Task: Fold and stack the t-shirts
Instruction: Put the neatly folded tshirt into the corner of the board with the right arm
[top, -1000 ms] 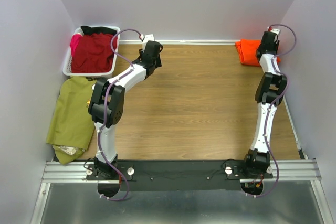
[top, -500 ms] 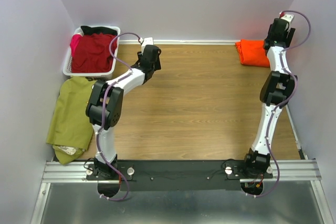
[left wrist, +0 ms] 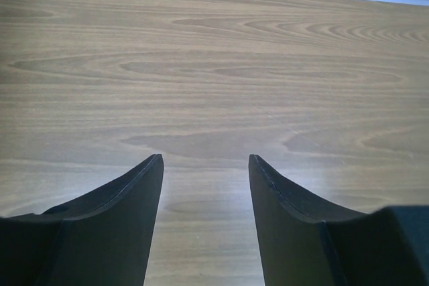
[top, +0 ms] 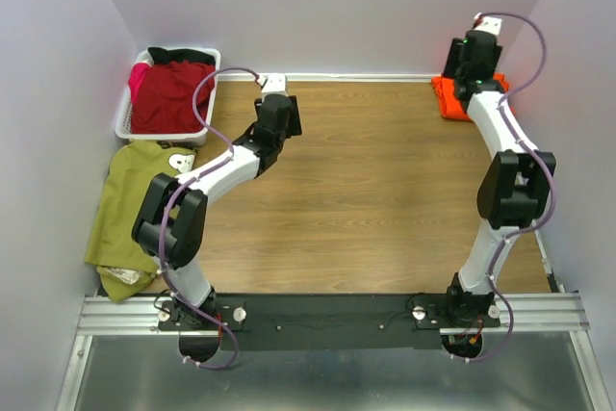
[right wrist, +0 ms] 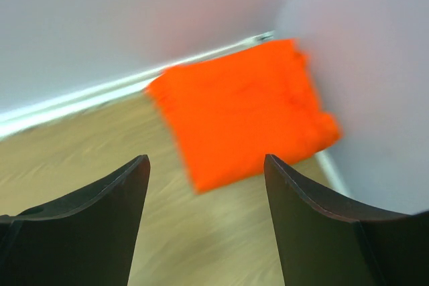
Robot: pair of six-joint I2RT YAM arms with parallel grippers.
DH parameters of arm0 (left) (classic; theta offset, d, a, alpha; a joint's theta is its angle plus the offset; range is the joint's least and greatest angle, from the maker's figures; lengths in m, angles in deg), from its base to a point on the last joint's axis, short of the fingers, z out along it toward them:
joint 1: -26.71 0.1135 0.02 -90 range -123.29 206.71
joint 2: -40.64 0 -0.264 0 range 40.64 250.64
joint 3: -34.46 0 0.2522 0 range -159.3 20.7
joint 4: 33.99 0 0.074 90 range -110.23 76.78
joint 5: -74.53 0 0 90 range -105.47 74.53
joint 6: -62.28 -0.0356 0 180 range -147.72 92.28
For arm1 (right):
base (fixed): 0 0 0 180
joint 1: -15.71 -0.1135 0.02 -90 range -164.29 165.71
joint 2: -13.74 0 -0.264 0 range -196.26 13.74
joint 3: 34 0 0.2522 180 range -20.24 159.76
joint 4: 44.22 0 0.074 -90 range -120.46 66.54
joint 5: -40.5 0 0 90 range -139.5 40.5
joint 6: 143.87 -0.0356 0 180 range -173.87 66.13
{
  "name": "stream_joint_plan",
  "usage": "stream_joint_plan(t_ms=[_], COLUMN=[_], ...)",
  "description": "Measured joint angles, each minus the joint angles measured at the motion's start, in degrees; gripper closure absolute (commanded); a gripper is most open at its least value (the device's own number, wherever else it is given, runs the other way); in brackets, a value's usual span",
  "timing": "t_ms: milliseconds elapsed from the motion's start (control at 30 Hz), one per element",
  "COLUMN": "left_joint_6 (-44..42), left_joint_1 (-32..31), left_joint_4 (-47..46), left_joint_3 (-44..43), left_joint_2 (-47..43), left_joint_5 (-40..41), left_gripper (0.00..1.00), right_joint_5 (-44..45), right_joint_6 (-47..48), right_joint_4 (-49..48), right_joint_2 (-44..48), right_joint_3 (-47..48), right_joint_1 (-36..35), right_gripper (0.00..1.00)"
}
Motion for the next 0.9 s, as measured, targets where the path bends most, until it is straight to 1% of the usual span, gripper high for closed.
stream_joint_plan(t_ms=[33, 100, 133, 167, 200, 233, 300, 500, 800, 900], left_joint_6=[-0.1, -0.2, -0.4, -0.5, -0.7, -0.9, -1.3, -1.4, -0.3, 0.5], left_joint_1=[-0.7, -2.5, -3.7, -4.6, -5.9, -6.8, -9.1, -12.0, -13.1, -13.1], left_joint_4=[-0.5, -1.2, -1.4, -1.8, -1.9, -2.0, -2.1, -2.3, -0.9, -0.2], left_joint_3=[1.0, 3.0, 3.9, 4.5, 5.5, 6.3, 8.2, 12.2, 16.5, 17.4], left_joint_2=[-1.0, -2.8, -3.7, -4.3, -5.3, -6.1, -8.2, -13.8, -18.9, -20.1], left_joint_5=[0.2, 0.8, 1.3, 1.8, 2.5, 3.2, 4.5, 7.3, 13.2, 14.7], left_gripper=[0.31, 0.28, 0.25, 0.11, 0.07, 0.07, 0.06, 0.05, 0.05, 0.05], right_joint_5=[-0.8, -2.0, -2.4, -3.0, -3.5, -4.3, -5.7, -9.0, -9.3, -9.3], right_joint_6=[-0.8, -1.7, -1.9, -2.4, -2.8, -3.3, -4.2, -8.3, -15.1, -18.7], right_joint_4=[0.2, 0.1, 0.0, 0.1, 0.2, 0.0, 0.1, -0.2, -0.5, -0.2], right_joint_2=[3.0, 6.7, 8.2, 10.4, 11.8, 14.2, 17.1, 25.2, 30.0, 31.1], right_joint_3=[-3.5, -8.1, -9.9, -12.9, -14.6, -17.6, -21.6, -32.6, -45.2, -49.4], right_joint_1=[-2.3, -6.0, -7.4, -9.7, -11.3, -14.0, -16.7, -22.0, -34.0, -35.8], right_gripper=[0.23, 0.23, 0.23, 0.23, 0.23, 0.23, 0.23, 0.23, 0.27, 0.27])
